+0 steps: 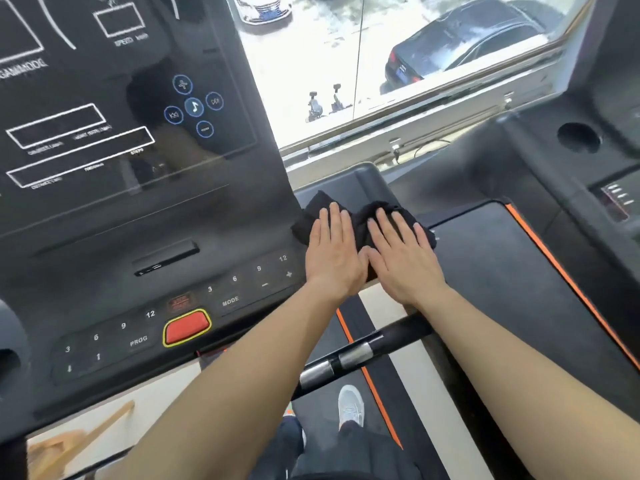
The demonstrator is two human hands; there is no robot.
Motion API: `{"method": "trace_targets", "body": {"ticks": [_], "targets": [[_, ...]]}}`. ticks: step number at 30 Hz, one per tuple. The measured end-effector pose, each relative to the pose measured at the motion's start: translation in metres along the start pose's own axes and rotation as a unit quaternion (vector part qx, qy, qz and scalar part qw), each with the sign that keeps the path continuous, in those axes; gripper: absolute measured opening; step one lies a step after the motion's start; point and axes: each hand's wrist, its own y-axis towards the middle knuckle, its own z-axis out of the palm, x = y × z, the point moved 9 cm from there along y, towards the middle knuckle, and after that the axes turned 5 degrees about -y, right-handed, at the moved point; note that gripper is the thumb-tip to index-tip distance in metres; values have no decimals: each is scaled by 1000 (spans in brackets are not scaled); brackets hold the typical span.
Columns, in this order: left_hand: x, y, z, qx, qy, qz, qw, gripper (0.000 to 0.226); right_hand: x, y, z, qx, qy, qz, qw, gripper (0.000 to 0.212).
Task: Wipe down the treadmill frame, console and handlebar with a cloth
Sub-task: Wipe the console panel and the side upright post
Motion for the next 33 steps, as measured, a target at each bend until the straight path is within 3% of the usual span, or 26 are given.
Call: {"method": "trace_targets", "body": {"ticks": [7,9,12,15,19,22,29,33], "targets": [[1,73,-10,-1,-43,-36,998,64,-13,82,-19,-16,60,-10,998,57],[4,98,-18,-1,-48,-26,999,63,-18,103,-24,-16,128,10,992,57],[11,130,-27,1,-60,-24,998,62,-29,134,-20,15,219,47,974,60],[12,138,-30,-3,-60,-32,998,61,-32,148,-18,39,242,48,968,61],[7,105,-23,-1,-47,-34,998,65,-16,116,-27,21,133,-37,990,58],[-3,54,-8,14,-20,-24,999,66,-9,69,-15,6,36,-77,996,72],[-24,-63,28,8,34,-23,999,73,12,-44,16,7,2,-122,992,78],[-29,-72,32,9,31,-23,999,72,12,-46,17,13,10,-146,989,74]]}}
